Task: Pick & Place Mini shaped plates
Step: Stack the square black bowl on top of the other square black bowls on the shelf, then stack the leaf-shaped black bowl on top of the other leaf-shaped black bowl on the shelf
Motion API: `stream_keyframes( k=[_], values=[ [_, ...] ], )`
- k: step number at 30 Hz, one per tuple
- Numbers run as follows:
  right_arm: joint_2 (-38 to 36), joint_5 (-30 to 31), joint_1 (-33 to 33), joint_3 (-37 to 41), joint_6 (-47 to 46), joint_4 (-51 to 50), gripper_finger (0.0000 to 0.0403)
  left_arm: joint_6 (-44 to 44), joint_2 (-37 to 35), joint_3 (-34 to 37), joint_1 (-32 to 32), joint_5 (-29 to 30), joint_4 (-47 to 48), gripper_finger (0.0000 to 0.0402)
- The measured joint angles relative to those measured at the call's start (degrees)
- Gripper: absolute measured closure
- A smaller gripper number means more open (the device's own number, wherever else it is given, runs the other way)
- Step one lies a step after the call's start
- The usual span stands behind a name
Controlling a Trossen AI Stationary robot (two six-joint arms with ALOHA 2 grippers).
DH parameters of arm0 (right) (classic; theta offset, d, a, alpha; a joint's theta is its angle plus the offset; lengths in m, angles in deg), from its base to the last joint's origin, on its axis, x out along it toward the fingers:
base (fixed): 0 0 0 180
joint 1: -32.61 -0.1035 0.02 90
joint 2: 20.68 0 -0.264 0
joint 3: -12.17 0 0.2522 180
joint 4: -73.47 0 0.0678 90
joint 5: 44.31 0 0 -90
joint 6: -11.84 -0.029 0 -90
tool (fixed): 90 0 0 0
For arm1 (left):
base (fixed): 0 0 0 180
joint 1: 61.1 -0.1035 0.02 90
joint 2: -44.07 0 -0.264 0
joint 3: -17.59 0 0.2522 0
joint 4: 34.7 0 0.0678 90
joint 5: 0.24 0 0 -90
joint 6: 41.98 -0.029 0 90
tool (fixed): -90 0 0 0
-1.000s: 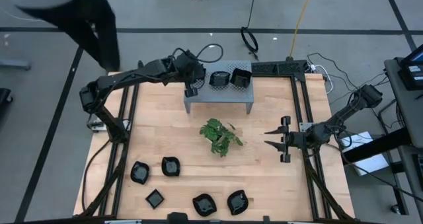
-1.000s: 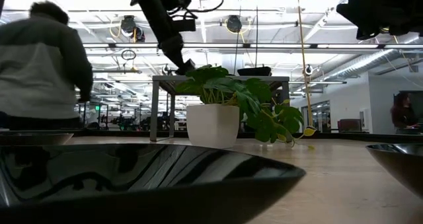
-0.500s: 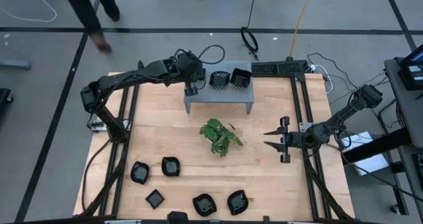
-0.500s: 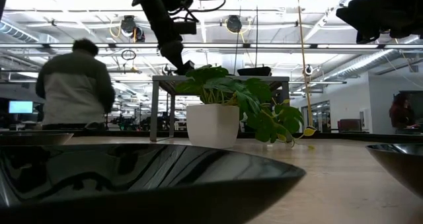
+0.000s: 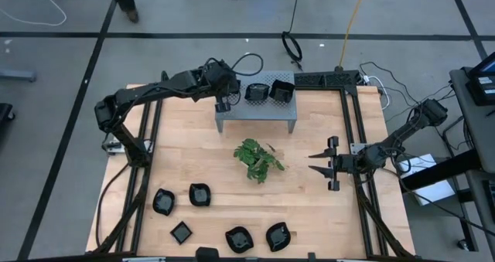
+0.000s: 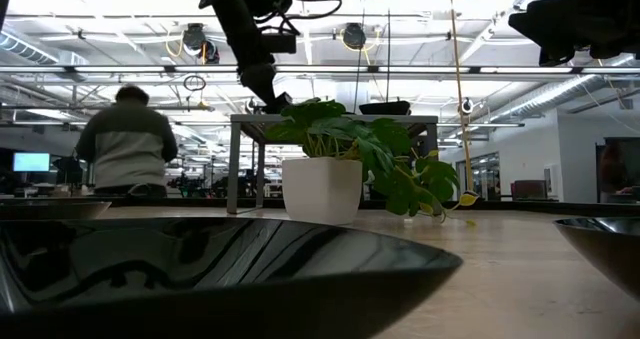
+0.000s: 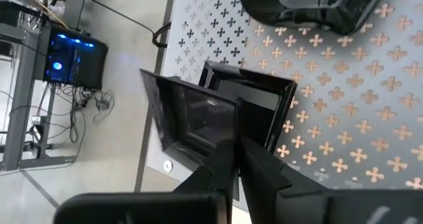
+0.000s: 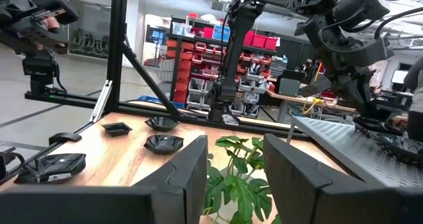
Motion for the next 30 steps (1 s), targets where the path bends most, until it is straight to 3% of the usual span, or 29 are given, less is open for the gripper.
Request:
stream_keyframes(
  k=[7, 15, 21, 26, 30],
  values=[
    [0.0, 0.0, 0.0, 0.0, 0.0, 0.0, 0.0268, 2.7, 0.0, 0.0, 0.0, 0.1, 0.3, 0.0348],
    [0.0, 0.0, 0.0, 0.0, 0.0, 0.0, 0.0268, 3.0, -0.2, 0.0, 1.7, 0.4, 0.3, 0.0297],
    [0.0, 0.0, 0.0, 0.0, 0.0, 0.0, 0.0268, 3.4, -2.2, 0.0, 5.8, 4.2, 0.3, 0.026],
    [0.0, 0.0, 0.0, 0.0, 0.7, 0.0, 0.0268, 17.4, -4.1, 0.0, 11.0, 2.3, 2.4, 0.0245],
    [0.0, 0.0, 0.0, 0.0, 0.5, 0.0, 0.0268, 33.8, -4.8, -0.1, 15.8, -8.1, 7.3, 0.0243]
  ],
)
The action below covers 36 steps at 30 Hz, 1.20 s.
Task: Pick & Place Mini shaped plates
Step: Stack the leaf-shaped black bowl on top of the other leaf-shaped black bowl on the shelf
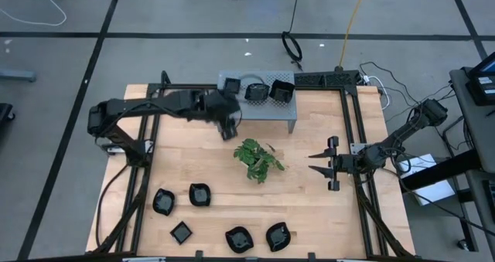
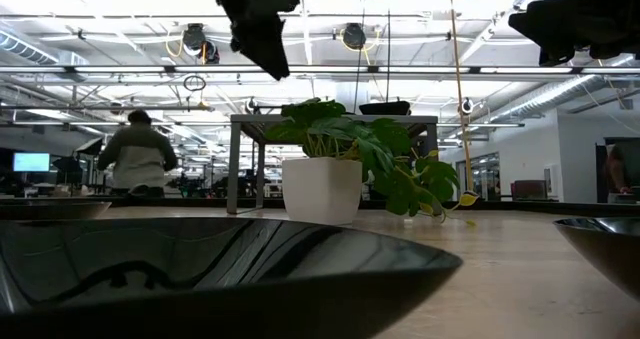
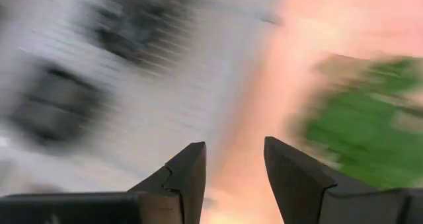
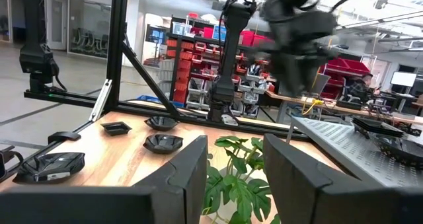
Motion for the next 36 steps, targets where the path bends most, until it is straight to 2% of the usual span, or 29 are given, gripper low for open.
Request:
stream_keyframes(
  k=[3, 6, 12, 24, 29, 36],
  values=[
    [0.0, 0.0, 0.0, 0.0, 0.0, 0.0, 0.0268, 6.6, 0.0, 0.0, 4.4, -11.2, 5.5, 0.0243],
    [0.0, 0.0, 0.0, 0.0, 0.0, 0.0, 0.0268, 11.7, 0.8, 0.3, 10.2, -15.4, 9.8, 0.0243],
    [0.0, 0.0, 0.0, 0.0, 0.0, 0.0, 0.0268, 19.7, 1.2, 6.0, 22.6, -14.4, 8.7, 0.0243],
    [0.0, 0.0, 0.0, 0.0, 0.0, 0.0, 0.0268, 24.4, 1.3, 18.4, 42.2, -7.0, 2.3, 0.0243],
    [0.0, 0.0, 0.0, 0.0, 0.0, 0.0, 0.0268, 23.2, 1.3, 23.8, 47.2, -4.2, -3.0, 0.0243],
    [0.0, 0.0, 0.0, 0.0, 0.0, 0.0, 0.0268, 23.2, 1.4, 26.6, 50.2, -3.9, -3.6, 0.0243]
  ],
)
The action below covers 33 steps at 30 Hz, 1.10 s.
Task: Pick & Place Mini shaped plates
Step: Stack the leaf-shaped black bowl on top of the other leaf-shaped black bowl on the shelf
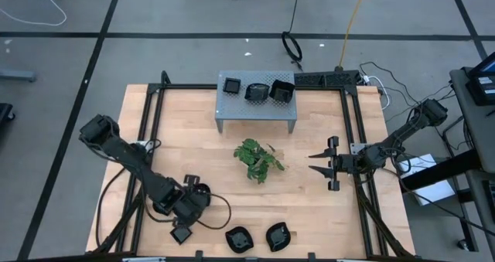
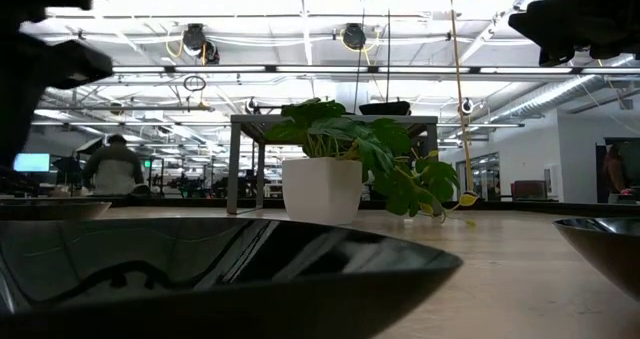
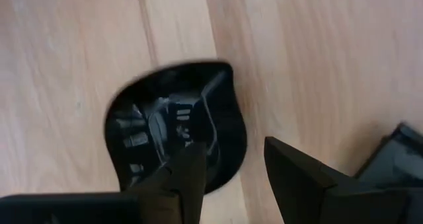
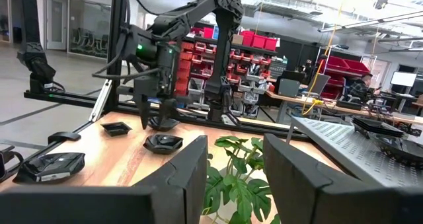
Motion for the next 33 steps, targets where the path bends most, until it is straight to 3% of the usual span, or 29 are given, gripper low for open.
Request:
stream_keyframes(
  k=[10, 19, 23, 29, 33],
  values=[
    [0.0, 0.0, 0.0, 0.0, 0.0, 0.0, 0.0268, -3.1, 0.0, 4.9, 1.9, 0.1, -2.3, 0.0243],
    [0.0, 0.0, 0.0, 0.0, 0.0, 0.0, 0.0268, -16.4, 1.3, 6.6, 1.9, 1.7, -3.9, 0.0247],
    [0.0, 0.0, 0.0, 0.0, 0.0, 0.0, 0.0268, -18.5, 3.0, 6.6, 1.8, 1.9, -4.0, 0.0286],
    [0.0, 0.0, 0.0, 0.0, 0.0, 0.0, 0.0268, -19.7, 3.7, 5.8, 1.5, 1.6, -4.2, 0.0389],
    [0.0, 0.0, 0.0, 0.0, 0.0, 0.0, 0.0268, -19.7, 3.2, 2.7, 1.2, 1.2, -3.6, 0.0388]
  ],
)
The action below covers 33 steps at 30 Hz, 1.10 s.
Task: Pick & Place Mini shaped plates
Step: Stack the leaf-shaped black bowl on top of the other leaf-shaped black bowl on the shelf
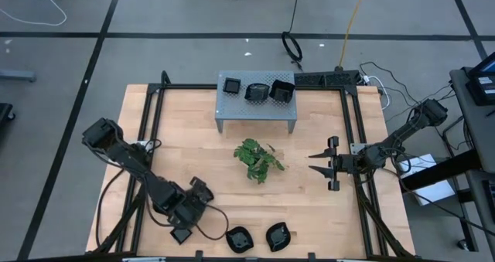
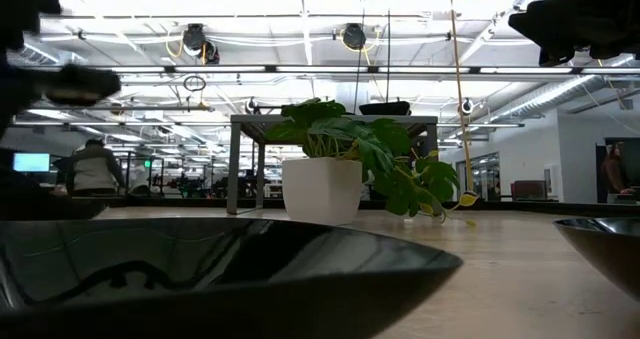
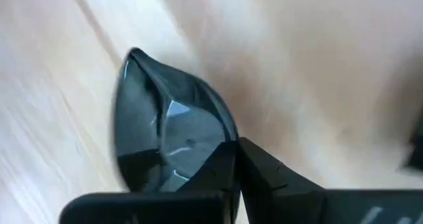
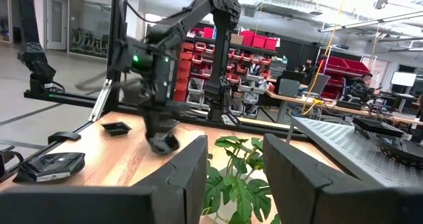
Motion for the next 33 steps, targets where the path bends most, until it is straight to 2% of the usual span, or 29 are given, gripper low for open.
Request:
stream_keyframes(
  k=[5, 14, 18, 20, 27, 33],
  values=[
    [0.0, 0.0, 0.0, 0.0, 0.0, 0.0, 0.0268, -2.5, -0.2, -7.0, -1.4, 1.7, 2.3, 0.0395],
    [0.0, 0.0, 0.0, 0.0, 0.0, 0.0, 0.0268, -9.0, -0.2, -22.6, -7.8, 20.6, 5.4, 0.0396],
    [0.0, 0.0, 0.0, 0.0, 0.0, 0.0, 0.0268, -11.4, -0.2, -27.3, -13.7, 30.4, 1.7, 0.0387],
    [0.0, 0.0, 0.0, 0.0, 0.0, 0.0, 0.0268, -12.7, -0.3, -28.4, -17.9, 32.2, -1.7, 0.0391],
    [0.0, 0.0, 0.0, 0.0, 0.0, 0.0, 0.0268, -17.0, -0.3, -28.6, -34.9, 28.3, -14.6, 0.0388],
    [0.0, 0.0, 0.0, 0.0, 0.0, 0.0, 0.0268, -16.8, 0.3, -28.6, -46.9, 18.5, -21.2, 0.0395]
  ],
)
